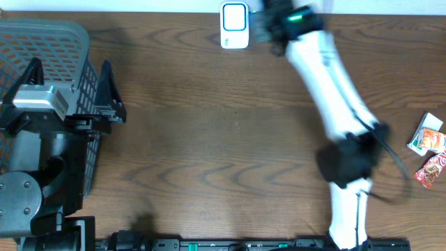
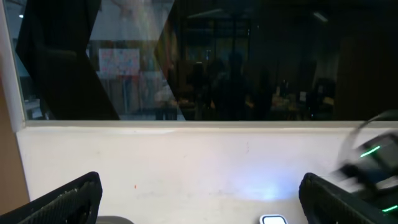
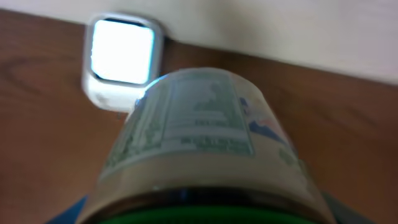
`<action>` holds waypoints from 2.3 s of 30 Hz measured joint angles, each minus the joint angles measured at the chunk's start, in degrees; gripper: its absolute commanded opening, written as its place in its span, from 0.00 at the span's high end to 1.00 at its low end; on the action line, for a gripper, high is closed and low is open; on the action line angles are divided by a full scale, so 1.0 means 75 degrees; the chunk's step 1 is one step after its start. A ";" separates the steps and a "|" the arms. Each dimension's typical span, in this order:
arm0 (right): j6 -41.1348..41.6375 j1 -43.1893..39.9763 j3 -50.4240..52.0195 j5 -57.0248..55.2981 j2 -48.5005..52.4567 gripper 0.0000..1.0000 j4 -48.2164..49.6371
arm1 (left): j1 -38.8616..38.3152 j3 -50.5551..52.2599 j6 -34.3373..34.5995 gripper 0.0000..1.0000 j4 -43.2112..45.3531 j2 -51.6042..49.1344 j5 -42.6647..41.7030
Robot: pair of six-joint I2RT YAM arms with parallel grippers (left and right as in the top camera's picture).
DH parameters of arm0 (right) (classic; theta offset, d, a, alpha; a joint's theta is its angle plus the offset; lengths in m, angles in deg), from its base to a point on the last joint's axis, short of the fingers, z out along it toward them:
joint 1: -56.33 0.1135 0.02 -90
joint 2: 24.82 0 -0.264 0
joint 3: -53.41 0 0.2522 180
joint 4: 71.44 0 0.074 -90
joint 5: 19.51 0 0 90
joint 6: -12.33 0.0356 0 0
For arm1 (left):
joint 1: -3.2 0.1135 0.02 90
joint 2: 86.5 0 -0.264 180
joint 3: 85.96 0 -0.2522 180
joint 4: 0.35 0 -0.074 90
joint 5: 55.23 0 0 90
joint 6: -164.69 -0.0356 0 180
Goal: Scan the item barcode
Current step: 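Carry the jar to the right table edge and set it down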
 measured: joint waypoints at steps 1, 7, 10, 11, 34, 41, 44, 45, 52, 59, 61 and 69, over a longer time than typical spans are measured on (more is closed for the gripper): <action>0.0105 -0.0236 -0.0070 -0.0064 -0.0411 0.53 -0.0635 | 0.0000 0.0000 0.0000 0.01 0.0017 0.0003 0.0000; 0.0813 -0.2477 -0.0239 -0.0361 -0.1387 0.53 -0.3045 | 0.0000 0.0000 0.0469 0.01 0.0157 0.0055 -0.0006; 0.1052 -0.3826 -0.0006 -0.0402 -0.1070 0.52 -0.3142 | 0.0000 0.0000 0.1125 0.01 0.0210 0.0213 -0.0003; 0.1131 -0.4281 0.0163 -0.0382 -0.0921 0.52 -0.3040 | 0.0000 0.0000 0.1291 0.01 0.0216 0.0274 -0.0003; 0.1195 -0.9646 0.4261 0.0478 -0.0306 0.51 0.0804 | 0.0000 0.0000 0.2142 0.01 0.0822 0.1043 0.0000; 0.1131 -1.0177 0.4261 0.0554 -0.0166 0.51 0.0988 | 0.0000 0.0000 0.2139 0.01 0.0670 0.1043 0.0000; 0.1131 -1.0343 0.4261 0.0632 0.0184 0.51 0.0973 | 0.0000 0.0000 0.2139 0.01 0.0612 0.1043 0.0000; 0.1134 -1.0378 0.4261 0.0688 0.0361 0.52 0.0956 | 0.0000 0.0000 0.2139 0.01 0.0580 0.1043 0.0000; 0.1148 -1.0363 0.4208 0.0903 0.0912 0.52 0.0930 | 0.0000 0.0000 0.2142 0.01 0.0551 0.1043 0.0000; 0.1271 -0.9844 0.4039 0.1623 0.1087 0.50 0.1157 | 0.0000 0.0000 0.2142 0.01 0.0545 0.1043 0.0000; 0.1405 -0.9343 0.4030 0.1944 0.1128 0.42 0.1346 | 0.0000 0.0000 0.2142 0.01 0.0545 0.1043 0.0000; 0.1559 -0.7644 0.3993 0.2183 0.1239 0.01 0.1577 | 0.0000 0.0000 0.2142 0.01 0.0530 0.1043 0.0000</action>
